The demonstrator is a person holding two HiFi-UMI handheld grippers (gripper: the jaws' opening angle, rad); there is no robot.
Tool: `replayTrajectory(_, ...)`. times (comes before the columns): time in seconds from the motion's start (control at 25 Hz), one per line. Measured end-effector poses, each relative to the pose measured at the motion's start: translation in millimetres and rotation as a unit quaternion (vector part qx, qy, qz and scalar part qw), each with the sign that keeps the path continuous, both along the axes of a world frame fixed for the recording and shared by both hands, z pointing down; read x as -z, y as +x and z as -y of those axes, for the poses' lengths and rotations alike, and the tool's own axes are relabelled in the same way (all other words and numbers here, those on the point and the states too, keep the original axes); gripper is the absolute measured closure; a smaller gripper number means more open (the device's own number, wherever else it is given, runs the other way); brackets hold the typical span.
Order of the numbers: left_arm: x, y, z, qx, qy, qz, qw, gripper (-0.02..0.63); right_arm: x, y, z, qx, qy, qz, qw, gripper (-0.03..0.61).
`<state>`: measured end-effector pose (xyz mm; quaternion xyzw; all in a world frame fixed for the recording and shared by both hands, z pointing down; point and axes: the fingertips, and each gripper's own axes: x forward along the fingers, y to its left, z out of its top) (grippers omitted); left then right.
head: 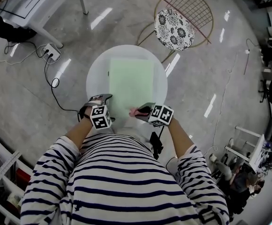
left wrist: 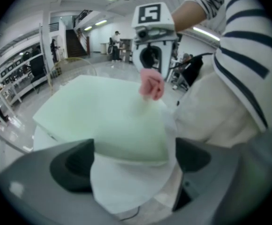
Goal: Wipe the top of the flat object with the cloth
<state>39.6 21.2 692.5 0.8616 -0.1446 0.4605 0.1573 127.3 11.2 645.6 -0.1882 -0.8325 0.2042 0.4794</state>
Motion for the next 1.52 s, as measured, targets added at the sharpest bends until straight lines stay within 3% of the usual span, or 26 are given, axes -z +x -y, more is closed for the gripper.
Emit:
replayTrajectory(0.16, -2, -1, -1, -0.004, 0.0, 0.0, 1.0, 0.086, 15, -19, 83, -0.118, 0.051, 0.049, 0.991, 0.525)
replayTrajectory(0.36, -1, -1, -1, -0.011, -0.005, 0.001, 0.9999, 0.086, 17, -24, 191, -0.252, 0.179, 0.06, 0.949, 0.525)
replayTrajectory(0.56, -1, -3, -2, -0.014, -0.008, 0.003, 0.9999, 0.086, 1, -20, 254, -0.307, 0.249, 0.024, 0.918, 0.525)
replayTrajectory(0.68, -1, -3, -1, -0.013, -0.008, 0.002, 0.9999, 0.086, -5, -22, 274, -0.313, 0.28, 0.011, 0.908, 0.525)
replayTrajectory(0.76, 0, -3, -1, -0.012, -0.008, 0.001, 0.9999, 0.086, -8, -28, 280, -0.3, 0.294, 0.007, 0.907, 0.525)
replayTrajectory(1.04, 1, -2, 2, -0.006, -0.01, -0.003, 0.9999, 0.086, -26, -47, 271, -0.219, 0.306, -0.007, 0.926, 0.525)
replayTrajectory(1.52, 2, -2, 2, 0.004, -0.012, -0.015, 0.9998, 0.087, -33, -26, 214, -0.183, 0.28, 0.011, 0.942, 0.525)
